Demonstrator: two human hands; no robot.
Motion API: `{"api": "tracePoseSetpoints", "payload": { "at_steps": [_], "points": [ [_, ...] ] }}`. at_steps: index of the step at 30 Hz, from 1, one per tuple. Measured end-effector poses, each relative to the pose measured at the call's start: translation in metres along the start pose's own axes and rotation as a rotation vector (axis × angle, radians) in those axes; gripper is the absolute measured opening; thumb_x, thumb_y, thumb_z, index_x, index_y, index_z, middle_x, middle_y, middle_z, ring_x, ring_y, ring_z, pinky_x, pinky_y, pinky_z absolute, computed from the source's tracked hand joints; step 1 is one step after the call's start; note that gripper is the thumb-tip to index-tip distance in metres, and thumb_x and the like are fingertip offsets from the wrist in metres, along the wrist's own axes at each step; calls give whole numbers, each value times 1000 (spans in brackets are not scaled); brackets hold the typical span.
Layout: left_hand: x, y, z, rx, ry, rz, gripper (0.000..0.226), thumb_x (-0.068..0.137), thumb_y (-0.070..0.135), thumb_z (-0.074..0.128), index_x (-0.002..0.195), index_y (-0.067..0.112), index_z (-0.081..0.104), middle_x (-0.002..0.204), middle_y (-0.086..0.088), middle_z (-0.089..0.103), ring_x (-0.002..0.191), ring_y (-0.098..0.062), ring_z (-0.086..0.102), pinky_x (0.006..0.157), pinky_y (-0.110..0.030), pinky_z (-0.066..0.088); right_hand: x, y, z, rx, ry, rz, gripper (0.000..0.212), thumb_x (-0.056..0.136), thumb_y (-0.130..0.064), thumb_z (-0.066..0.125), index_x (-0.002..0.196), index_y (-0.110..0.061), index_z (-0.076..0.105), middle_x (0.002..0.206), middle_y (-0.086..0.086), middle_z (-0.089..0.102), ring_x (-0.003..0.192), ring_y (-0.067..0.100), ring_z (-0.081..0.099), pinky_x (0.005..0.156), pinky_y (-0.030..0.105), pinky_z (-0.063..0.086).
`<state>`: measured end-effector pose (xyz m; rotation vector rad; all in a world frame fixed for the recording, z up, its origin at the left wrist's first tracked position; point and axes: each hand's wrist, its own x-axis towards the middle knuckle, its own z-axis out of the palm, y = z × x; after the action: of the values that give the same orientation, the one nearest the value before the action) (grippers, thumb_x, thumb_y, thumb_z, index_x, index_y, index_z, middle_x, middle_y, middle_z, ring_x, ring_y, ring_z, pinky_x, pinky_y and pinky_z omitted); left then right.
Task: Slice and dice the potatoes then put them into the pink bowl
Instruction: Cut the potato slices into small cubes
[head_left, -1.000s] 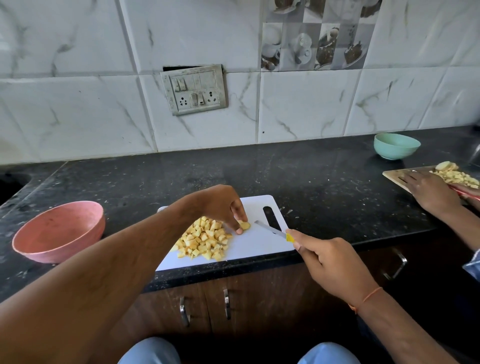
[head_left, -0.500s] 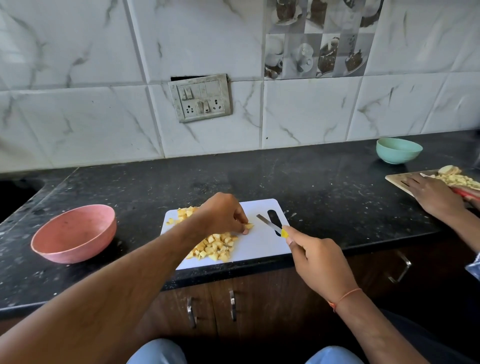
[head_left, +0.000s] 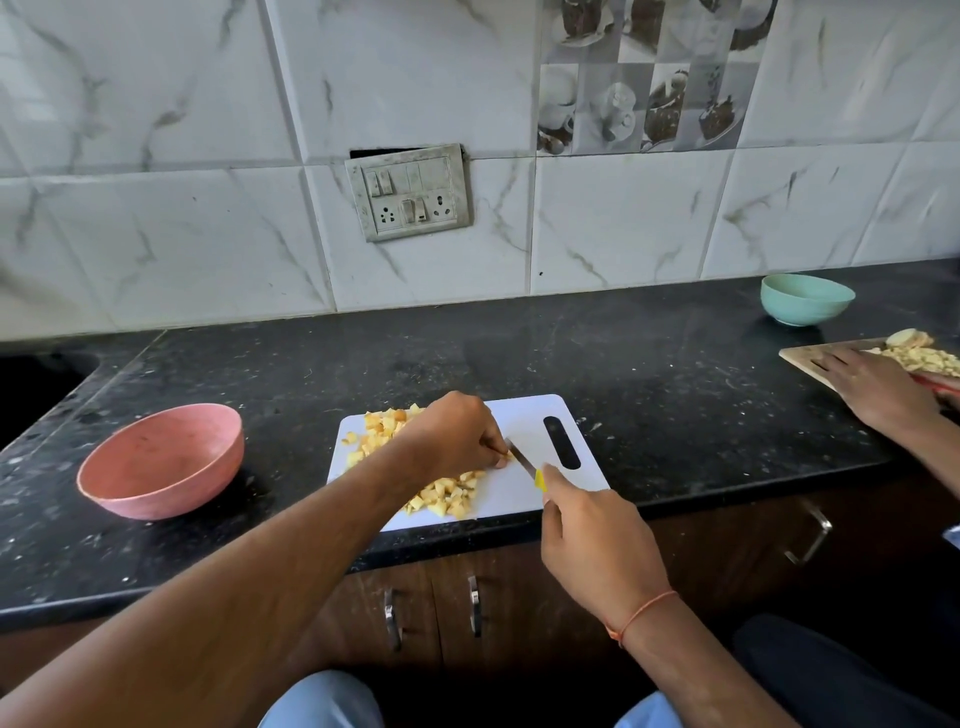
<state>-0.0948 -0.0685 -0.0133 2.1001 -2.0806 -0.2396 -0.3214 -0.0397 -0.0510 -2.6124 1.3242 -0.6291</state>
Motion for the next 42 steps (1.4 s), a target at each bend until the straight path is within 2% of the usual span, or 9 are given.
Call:
{"api": "tracePoseSetpoints", "payload": {
  "at_steps": [8,13,16,23,27,31,34,37,42],
  "points": [
    [-5,-4,-1,20,17,50,20,100,24,72,117,28,83,110,17,79,94,-2,71,87,-19,58,0,-20,2,-218,-85,-5,58,105,-27,41,162,-24,29,92,1,72,83,23,70,58,32,45],
    [-3,-2,2,-14,48,32,20,100,21,72,115,25,83,111,14,80,93,-2,71,81,-12,53,10,-25,8,-228,-134,8,64,102,-20,45,164,-20,24,103,7,73,93,27,71,71,39,56],
    [-5,-2,6,-58,80,2,19,99,21,72,113,25,84,108,13,81,89,-1,73,83,-18,59,4,-23,7,-195,-133,0,63,104,-21,44,163,-21,25,104,5,73,94,26,70,66,36,48],
    [-3,-4,13,-95,116,-64,18,98,22,75,113,26,84,108,14,81,77,4,64,63,-5,43,-25,-11,-3,-156,-110,-23,60,107,-25,40,164,-24,24,90,-4,71,79,16,66,57,30,40],
    [-3,-3,14,-164,120,-132,17,93,20,81,109,25,85,102,14,81,76,4,69,67,-10,53,-28,-10,-5,-77,-62,1,58,108,-28,38,164,-24,24,72,-6,63,61,12,59,48,26,36],
    [-3,-2,10,-181,144,-184,9,86,21,88,94,25,87,84,15,79,67,3,70,64,-17,60,-22,-13,-5,-44,-34,22,56,109,-30,36,164,-24,24,70,-8,58,62,12,56,48,26,30],
    [-3,-2,7,-206,127,-232,5,83,24,91,86,25,87,75,14,78,64,-2,72,66,-27,66,-14,-16,-2,-53,-31,23,57,109,-29,37,164,-24,24,80,-4,66,75,17,65,56,33,43],
    [-3,-3,7,-227,122,-260,7,81,27,93,84,25,87,71,13,78,62,-5,73,65,-30,66,-10,-21,2,-70,-56,21,59,108,-28,40,164,-25,23,87,-1,69,80,20,68,63,38,55],
    [-3,-1,6,-223,119,-280,5,83,26,91,85,23,87,73,11,78,65,-6,73,67,-30,66,-3,-21,8,-87,-51,-7,60,107,-27,40,164,-26,21,83,-1,69,76,18,67,59,35,50]
  ]
}}
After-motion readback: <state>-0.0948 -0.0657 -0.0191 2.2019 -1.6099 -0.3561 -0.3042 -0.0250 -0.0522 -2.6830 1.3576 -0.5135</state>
